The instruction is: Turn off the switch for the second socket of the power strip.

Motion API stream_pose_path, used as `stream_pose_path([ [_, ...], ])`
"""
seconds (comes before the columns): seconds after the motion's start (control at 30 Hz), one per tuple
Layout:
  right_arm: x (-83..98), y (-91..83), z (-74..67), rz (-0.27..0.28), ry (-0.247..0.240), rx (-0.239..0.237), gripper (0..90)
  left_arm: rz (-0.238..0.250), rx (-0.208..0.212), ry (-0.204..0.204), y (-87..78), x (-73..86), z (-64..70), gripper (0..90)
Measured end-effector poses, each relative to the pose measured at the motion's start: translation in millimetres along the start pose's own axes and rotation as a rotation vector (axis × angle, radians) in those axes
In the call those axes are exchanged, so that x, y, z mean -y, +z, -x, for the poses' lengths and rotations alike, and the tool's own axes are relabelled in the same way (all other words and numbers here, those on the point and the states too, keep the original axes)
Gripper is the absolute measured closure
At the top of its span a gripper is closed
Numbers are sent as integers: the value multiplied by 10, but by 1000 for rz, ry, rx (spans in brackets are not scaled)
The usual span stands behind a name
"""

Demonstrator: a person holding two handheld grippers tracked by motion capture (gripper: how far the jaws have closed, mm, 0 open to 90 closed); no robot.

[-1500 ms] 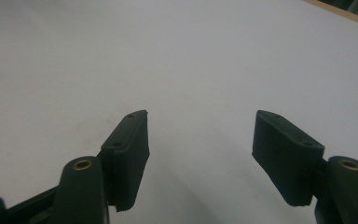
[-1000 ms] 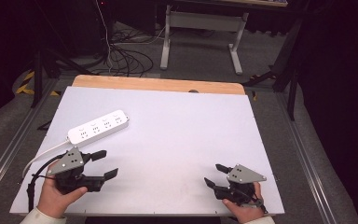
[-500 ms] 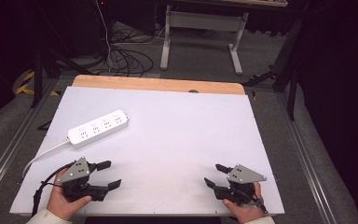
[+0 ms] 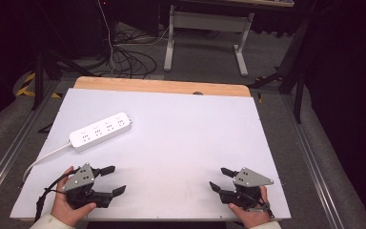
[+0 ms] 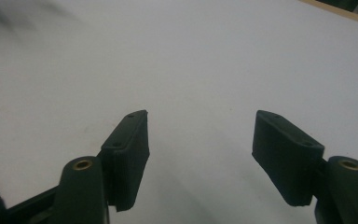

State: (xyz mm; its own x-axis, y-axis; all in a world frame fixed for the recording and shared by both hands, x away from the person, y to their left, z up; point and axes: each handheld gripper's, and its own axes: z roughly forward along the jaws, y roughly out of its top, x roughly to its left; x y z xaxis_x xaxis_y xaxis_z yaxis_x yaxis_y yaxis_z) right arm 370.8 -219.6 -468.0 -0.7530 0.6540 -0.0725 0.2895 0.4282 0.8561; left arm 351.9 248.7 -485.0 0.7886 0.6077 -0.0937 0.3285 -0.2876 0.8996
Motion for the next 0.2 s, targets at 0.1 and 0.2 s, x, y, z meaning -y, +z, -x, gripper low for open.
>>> stream_pose_path([
  [0.1,2,2,3,-1,4,-1,368,-3,-4,-45,6,13,-15,222],
  [0.2,3,4,9,-1,7,-1,368,-24,-43,-62,9,30,-45,227],
])
